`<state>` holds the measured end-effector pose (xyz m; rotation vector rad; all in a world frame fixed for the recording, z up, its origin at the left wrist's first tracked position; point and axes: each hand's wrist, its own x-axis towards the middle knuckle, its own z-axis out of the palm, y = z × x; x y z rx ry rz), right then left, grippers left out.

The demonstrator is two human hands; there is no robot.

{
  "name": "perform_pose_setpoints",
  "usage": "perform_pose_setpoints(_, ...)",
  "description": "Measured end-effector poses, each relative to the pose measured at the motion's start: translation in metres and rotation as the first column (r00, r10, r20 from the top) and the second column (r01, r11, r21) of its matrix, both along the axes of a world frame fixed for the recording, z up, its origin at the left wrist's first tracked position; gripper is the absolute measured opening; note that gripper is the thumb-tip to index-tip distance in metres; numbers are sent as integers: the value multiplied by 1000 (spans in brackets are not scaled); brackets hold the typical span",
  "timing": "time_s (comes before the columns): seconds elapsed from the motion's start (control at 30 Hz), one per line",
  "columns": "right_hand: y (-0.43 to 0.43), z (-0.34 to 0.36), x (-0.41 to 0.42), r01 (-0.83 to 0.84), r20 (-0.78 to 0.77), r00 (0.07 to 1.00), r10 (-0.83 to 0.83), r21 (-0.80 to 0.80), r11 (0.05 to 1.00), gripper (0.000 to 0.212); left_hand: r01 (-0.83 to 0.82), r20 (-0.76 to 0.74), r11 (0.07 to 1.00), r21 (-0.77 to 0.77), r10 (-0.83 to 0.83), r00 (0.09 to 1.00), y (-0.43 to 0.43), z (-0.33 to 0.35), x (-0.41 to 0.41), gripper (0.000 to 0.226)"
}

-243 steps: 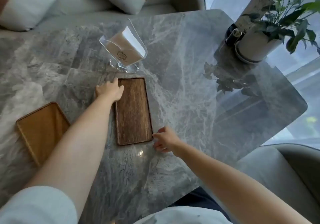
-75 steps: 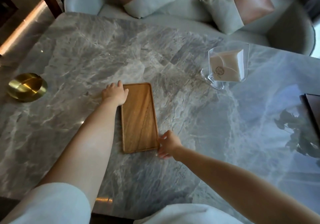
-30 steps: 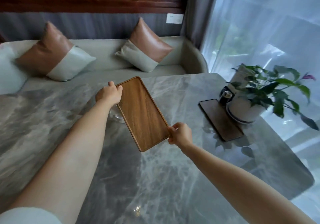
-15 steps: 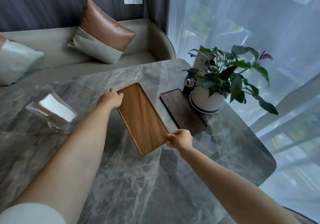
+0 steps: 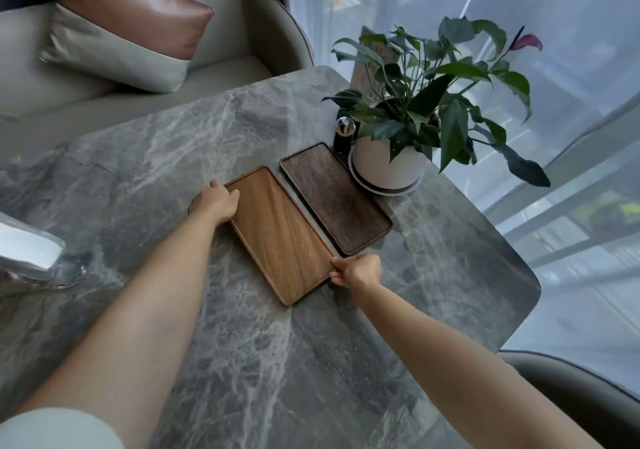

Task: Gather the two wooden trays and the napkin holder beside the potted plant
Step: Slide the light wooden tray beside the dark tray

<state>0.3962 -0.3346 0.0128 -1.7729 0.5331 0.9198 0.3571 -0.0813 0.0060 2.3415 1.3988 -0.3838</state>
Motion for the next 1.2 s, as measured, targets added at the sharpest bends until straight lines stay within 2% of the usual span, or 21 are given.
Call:
perform_pose_setpoints(0.23,2,-4,6,39,13,999,-39,-16,999,24,32,-12,999,-13,-32,999,7,-14,12,62)
perform_pose_setpoints(0.33,4,-6,7,42,18,999,-41,-27,999,15,29,-12,999,-23,-29,1000,9,-17,17,62)
perform_pose_setpoints(0.5,9,-10,10,52,52,997,-48,-79,996,13,30,-9,999,-17,-31,999,11,-20,23,62)
perform_pose_setpoints(0.83,13,-16,9,-2,97,995,17,-151,989,25,47,40,997,-59,-45,998,10,-24,27,69)
perform_pose_setpoints(1.07,9,-12,3,-120,190,967,173,-260,958,38,85,72,996,-6,-84,994,6,-13,11,67)
perform_pose_setpoints(1.2,15,5,-4,-232,358,851,383,-398,888,35,201,77,973,112,-210,975,12,5,-11,54)
